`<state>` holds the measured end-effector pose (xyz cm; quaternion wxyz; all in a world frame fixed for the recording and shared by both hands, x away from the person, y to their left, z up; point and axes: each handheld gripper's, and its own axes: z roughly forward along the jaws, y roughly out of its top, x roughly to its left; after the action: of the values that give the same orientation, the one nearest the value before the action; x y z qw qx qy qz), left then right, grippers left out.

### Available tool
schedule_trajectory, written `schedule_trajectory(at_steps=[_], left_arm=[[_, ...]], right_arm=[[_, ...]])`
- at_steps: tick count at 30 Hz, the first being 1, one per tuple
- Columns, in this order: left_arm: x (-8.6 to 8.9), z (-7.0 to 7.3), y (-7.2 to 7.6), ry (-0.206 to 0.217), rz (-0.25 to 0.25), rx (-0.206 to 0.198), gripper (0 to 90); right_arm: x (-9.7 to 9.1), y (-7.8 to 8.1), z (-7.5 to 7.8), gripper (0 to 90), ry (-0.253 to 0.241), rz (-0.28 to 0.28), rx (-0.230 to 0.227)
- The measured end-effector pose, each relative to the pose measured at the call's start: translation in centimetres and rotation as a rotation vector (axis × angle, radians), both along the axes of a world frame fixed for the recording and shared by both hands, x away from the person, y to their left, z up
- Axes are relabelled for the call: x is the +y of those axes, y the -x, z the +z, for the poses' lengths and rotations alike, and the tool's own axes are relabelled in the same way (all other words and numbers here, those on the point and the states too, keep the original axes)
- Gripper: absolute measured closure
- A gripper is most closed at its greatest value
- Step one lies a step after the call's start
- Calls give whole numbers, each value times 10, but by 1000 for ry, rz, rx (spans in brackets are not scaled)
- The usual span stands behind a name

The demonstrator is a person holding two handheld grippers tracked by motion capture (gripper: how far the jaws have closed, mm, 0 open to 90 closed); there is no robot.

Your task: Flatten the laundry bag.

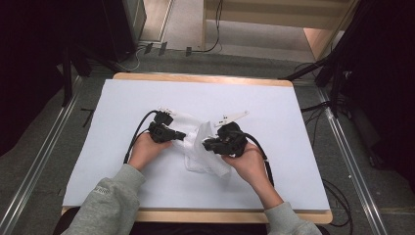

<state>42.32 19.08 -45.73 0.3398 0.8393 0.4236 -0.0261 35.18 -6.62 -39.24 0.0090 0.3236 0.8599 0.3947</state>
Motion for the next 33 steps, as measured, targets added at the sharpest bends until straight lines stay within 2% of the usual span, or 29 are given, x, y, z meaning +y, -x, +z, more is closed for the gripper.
schedule_trajectory(at_steps=[2,5,9,14,16,20,24,25,26,28,30,33], left_arm=[[3,-1,-1,10,2,-5,894],[5,-2,-1,18,8,-10,895],[7,-1,-1,4,8,-18,894],[7,-1,-1,4,11,-17,895],[7,-1,-1,4,11,-17,894],[7,-1,-1,9,12,-15,895],[8,-2,-1,15,12,-15,895],[8,-2,-1,14,12,-15,895],[8,-2,-1,13,11,-15,895],[9,-2,-1,10,7,-16,896],[9,-2,-1,12,11,-16,898],[10,-1,-1,9,15,-14,900]], right_arm=[[-3,1,-4,900,4,10,6],[-10,4,-9,900,5,10,16],[-19,13,-13,900,-1,5,26],[-29,16,-6,870,-31,-2,-16],[-32,12,2,826,-48,-23,-45],[-27,2,6,578,-57,-43,-87],[-19,-7,-5,492,-17,-43,-70],[-17,-8,-8,493,-3,-45,-57],[-17,-10,-12,530,-2,-40,-41],[-17,-10,-16,712,-22,-19,-10],[-17,-5,-18,824,-35,1,3],[-17,8,-15,862,-34,18,0]])
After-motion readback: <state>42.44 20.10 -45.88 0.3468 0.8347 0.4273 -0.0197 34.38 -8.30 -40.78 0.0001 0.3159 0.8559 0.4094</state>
